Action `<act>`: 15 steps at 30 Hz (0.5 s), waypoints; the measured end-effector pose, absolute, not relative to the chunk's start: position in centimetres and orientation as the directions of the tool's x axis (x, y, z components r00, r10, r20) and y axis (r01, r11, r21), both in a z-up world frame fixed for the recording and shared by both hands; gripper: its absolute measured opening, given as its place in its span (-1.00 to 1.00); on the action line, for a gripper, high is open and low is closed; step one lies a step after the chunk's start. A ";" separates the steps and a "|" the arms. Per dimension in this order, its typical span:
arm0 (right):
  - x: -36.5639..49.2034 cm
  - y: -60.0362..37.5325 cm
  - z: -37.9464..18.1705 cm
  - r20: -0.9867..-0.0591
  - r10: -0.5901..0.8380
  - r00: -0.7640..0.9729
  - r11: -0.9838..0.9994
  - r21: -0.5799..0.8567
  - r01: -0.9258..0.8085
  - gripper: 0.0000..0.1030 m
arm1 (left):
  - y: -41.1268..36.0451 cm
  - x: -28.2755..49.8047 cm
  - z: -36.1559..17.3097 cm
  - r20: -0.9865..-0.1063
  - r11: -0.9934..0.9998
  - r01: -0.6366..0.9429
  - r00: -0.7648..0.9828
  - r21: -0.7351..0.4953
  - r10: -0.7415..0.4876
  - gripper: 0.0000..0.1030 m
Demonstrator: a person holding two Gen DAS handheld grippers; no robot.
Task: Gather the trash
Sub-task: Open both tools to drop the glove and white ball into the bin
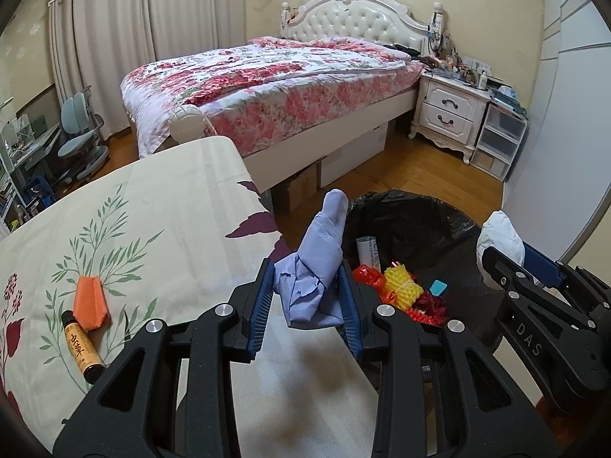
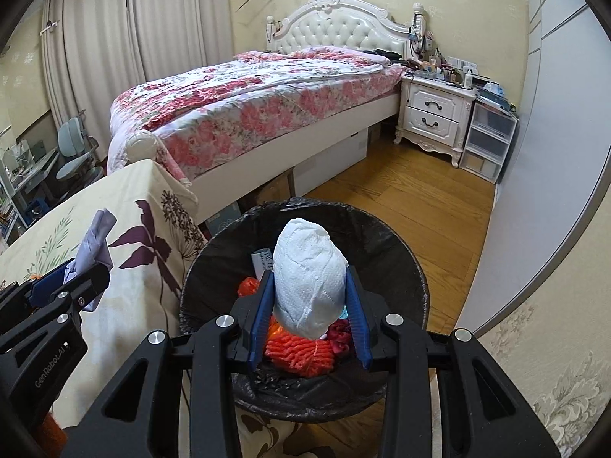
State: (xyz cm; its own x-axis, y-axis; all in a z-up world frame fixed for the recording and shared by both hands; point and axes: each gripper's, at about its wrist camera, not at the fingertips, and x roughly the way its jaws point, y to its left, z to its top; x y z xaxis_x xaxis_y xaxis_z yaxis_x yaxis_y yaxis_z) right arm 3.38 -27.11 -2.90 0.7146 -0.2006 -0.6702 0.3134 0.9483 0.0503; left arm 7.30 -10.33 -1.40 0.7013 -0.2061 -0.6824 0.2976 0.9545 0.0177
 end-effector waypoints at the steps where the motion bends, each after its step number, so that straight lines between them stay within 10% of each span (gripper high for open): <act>1: 3.5 -27.3 -3.0 -0.671 -0.202 0.714 0.947 0.053 0.318 -0.28 | -10.6 7.5 -1.5 -0.684 0.954 0.300 0.700 0.020 -0.206 -0.37; 15: 4.6 -29.6 -3.9 -0.687 -0.225 0.692 0.929 0.065 0.366 -0.28 | -13.8 10.0 -3.0 -0.705 0.940 0.339 0.676 0.037 -0.216 -0.37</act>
State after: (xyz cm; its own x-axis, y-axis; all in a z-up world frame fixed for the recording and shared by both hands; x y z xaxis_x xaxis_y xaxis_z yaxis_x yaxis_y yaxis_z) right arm 4.63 -29.61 -3.92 0.6915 -0.2246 -0.6865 0.3656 0.9285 0.0645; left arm 9.99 -13.81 -2.98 0.6760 -0.2161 -0.7045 0.3387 0.9402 0.0366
